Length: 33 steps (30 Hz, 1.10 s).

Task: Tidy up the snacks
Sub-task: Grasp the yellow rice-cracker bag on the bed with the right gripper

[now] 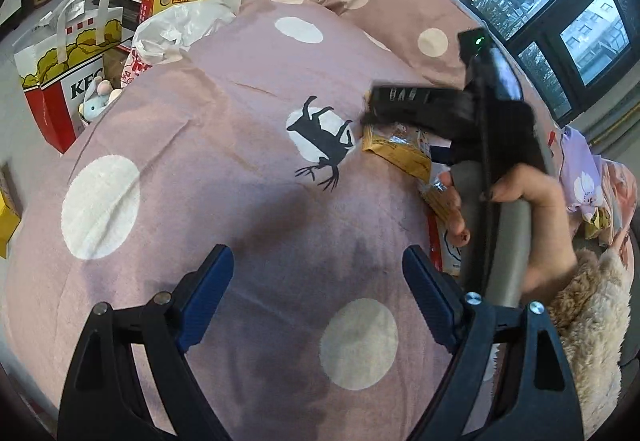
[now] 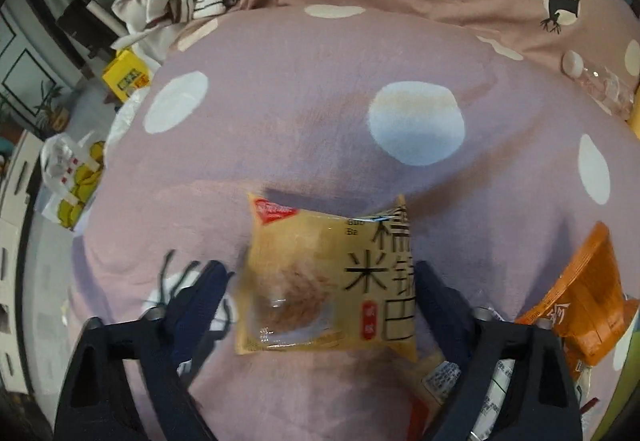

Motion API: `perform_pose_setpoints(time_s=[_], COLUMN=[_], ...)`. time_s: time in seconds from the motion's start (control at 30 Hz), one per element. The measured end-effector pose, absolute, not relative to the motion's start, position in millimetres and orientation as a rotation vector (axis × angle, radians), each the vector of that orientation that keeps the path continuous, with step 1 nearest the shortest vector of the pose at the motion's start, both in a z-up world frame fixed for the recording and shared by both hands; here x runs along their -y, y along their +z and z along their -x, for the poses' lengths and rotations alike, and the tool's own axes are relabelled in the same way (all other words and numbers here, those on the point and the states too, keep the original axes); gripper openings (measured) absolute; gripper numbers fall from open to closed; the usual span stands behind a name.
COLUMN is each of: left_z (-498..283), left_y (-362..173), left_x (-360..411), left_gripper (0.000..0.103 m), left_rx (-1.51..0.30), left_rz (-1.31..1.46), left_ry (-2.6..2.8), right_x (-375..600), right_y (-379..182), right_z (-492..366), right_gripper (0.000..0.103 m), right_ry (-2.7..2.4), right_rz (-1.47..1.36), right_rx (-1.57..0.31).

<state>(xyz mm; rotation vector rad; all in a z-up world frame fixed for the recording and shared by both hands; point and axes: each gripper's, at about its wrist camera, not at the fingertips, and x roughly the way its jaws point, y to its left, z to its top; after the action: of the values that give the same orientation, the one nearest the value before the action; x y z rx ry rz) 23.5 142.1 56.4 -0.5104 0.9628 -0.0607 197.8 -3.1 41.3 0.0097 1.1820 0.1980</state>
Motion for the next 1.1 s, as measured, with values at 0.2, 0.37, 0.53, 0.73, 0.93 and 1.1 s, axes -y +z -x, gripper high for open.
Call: perform_pose_setpoints(time_s=[0.2,0.37,0.53,0.73,0.93,1.1], left_z=[-16,-5,7,17,25,32], left_y=[66,81,91,86,74,66], left_x=[-135,-118,-92,-58,-38,-23], left_gripper=[0.087,0.087,0.087,0.087,0.087,0.087], left_rx=[-0.956,-0.944,-0.941,-0.990,-1.041,-1.079], left_rz=[0.496,0.470,0.423,0.352,0.326,0.330], left_ry=[-0.065,-0.076,-0.112,-0.145,-0.178,-0.220], right_x=[22,61,112,156,186,211], right_y=[65,113,122,82,60,77], right_z=[-177,-124,-63,-2,17,35], right_gripper=[0.060,0.060,0.060,0.062,0.078,0.079], right_ry=[0.260,0.326,0.310,0.206,0.181,0.195], right_rz=[-0.067,-0.121,-0.183,-0.226,-0.340,-0.460], right_rx=[-1.132,-1.042,-1.074,-1.184,-1.198,-1.104])
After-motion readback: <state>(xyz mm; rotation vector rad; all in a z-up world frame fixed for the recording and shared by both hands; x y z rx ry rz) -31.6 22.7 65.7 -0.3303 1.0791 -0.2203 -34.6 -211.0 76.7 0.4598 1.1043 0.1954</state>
